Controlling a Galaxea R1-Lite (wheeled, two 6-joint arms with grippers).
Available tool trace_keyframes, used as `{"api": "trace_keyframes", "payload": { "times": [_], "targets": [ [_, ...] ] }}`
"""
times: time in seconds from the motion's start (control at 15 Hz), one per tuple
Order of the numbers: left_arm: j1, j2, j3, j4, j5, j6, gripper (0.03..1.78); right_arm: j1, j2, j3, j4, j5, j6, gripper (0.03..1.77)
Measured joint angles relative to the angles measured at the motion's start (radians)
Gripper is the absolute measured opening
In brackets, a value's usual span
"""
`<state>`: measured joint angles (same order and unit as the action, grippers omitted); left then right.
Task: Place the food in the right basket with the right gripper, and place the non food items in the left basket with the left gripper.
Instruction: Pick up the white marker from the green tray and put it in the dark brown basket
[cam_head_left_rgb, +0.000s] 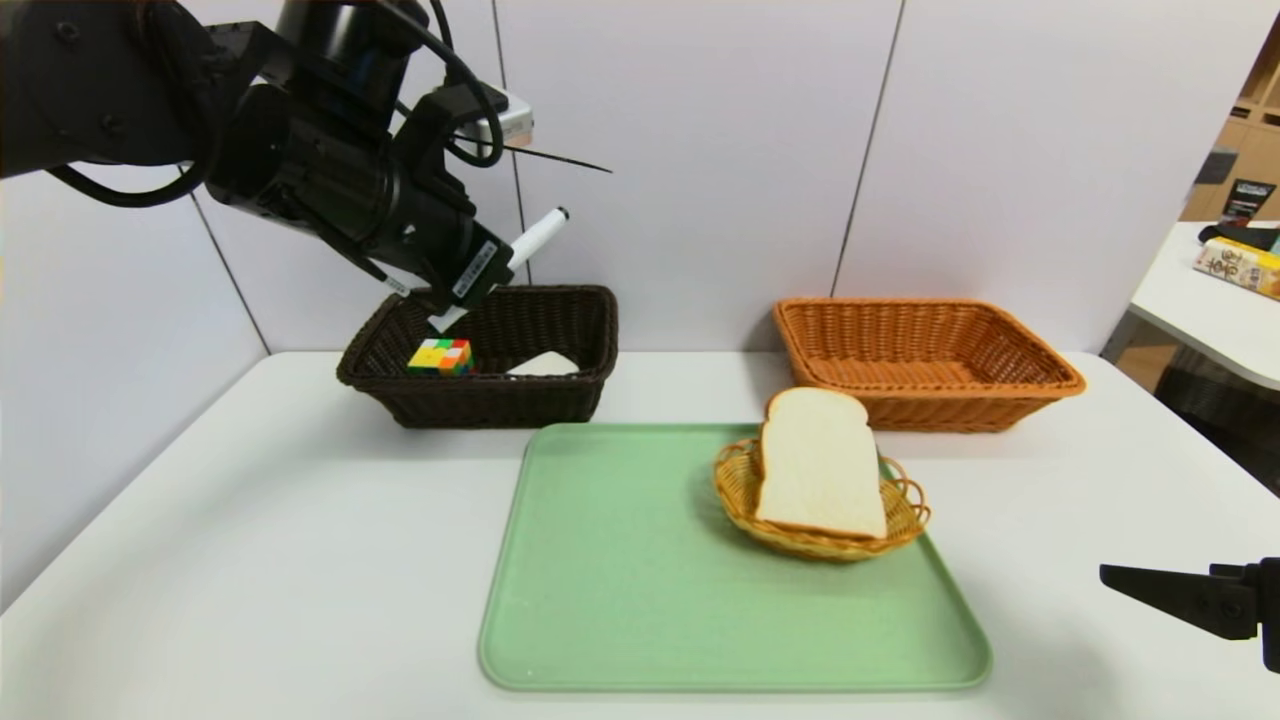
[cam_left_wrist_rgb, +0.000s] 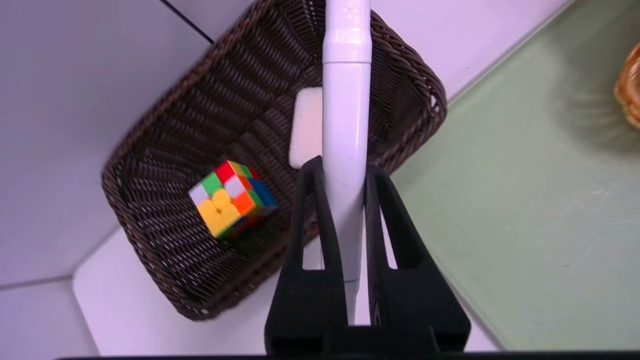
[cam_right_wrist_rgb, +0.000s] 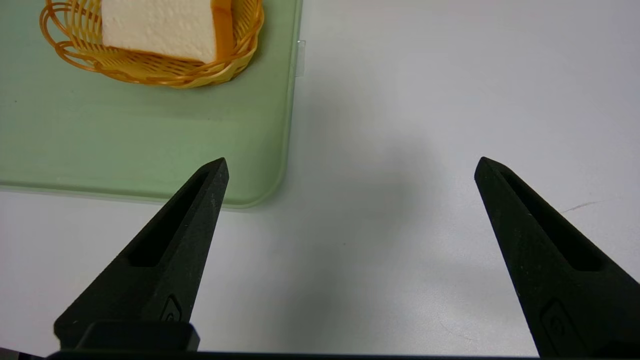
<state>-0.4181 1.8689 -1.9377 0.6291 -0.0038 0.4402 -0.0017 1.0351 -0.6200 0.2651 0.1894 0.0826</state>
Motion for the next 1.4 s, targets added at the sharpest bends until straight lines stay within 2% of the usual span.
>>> {"api": "trace_keyframes", "payload": {
  "times": [0.13, 0.27, 0.4, 0.87, 1.2, 1.27, 1.4],
  "targets": [
    [0.048, 0.030, 0.000, -0.021, -0.083, 0.178, 0.18, 0.000, -0.001, 0.001, 0.000, 0.000, 0.000, 1.70],
    [0.086, 0.076, 0.000, -0.046, -0.106, 0.337, 0.18, 0.000, -0.001, 0.005, 0.000, 0.000, 0.000, 1.70],
    [0.108, 0.124, 0.000, -0.078, -0.109, 0.429, 0.18, 0.000, -0.001, 0.007, 0.000, 0.000, 0.000, 1.70],
    [0.113, 0.265, 0.000, -0.216, -0.110, 0.431, 0.18, 0.000, -0.007, 0.021, 0.000, -0.003, 0.000, 1.70],
    [0.113, 0.303, -0.004, -0.219, -0.110, 0.413, 0.18, 0.000, -0.007, 0.025, -0.001, -0.003, 0.000, 1.70],
    [0.113, 0.306, -0.004, -0.220, -0.110, 0.411, 0.25, 0.000, -0.007, 0.025, -0.001, -0.003, 0.000, 1.70],
    [0.114, 0.311, -0.004, -0.222, -0.109, 0.410, 0.57, 0.000, -0.008, 0.025, -0.001, -0.003, 0.000, 1.70]
  ]
}}
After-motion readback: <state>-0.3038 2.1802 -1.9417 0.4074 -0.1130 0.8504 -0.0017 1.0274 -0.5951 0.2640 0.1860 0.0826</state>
